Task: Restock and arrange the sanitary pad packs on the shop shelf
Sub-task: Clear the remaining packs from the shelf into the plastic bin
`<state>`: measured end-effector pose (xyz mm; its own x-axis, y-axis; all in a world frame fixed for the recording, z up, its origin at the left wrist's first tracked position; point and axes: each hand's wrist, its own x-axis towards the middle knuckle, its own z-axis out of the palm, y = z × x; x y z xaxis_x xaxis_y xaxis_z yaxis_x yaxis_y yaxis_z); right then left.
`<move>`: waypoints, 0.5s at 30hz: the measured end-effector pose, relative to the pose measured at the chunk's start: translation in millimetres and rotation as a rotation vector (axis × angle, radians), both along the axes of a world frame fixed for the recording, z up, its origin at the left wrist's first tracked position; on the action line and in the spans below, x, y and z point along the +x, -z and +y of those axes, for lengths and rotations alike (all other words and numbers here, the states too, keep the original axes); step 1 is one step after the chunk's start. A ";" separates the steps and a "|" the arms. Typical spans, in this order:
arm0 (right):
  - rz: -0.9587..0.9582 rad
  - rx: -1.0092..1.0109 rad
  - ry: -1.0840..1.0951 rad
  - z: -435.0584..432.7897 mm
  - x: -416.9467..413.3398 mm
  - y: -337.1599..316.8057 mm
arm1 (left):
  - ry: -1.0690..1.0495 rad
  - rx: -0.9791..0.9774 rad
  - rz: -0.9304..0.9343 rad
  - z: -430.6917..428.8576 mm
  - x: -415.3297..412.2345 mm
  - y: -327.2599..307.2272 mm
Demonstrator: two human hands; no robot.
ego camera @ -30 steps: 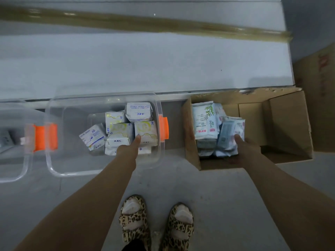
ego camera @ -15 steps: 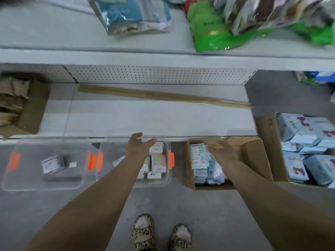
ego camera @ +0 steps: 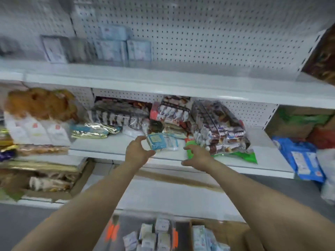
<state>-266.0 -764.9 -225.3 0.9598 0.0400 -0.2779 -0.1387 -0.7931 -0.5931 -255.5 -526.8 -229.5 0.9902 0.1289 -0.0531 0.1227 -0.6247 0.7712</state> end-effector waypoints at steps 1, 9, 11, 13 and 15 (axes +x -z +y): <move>-0.047 -0.023 -0.045 6.0 1.4 -28.3 | 0.014 0.055 -0.038 5.6 -0.6 -25.4; -0.395 -0.116 -0.200 41.0 -1.2 -191.5 | -0.082 0.180 -0.288 47.6 -20.8 -184.6; -0.427 -0.133 -0.217 48.6 0.2 -213.5 | -0.121 0.202 -0.326 57.8 -26.6 -203.1; -0.464 -0.150 -0.234 57.1 3.6 -229.2 | -0.155 0.229 -0.349 68.5 -29.0 -216.2; -0.488 -0.152 -0.248 65.5 8.7 -241.8 | -0.178 0.241 -0.337 80.1 -27.6 -227.9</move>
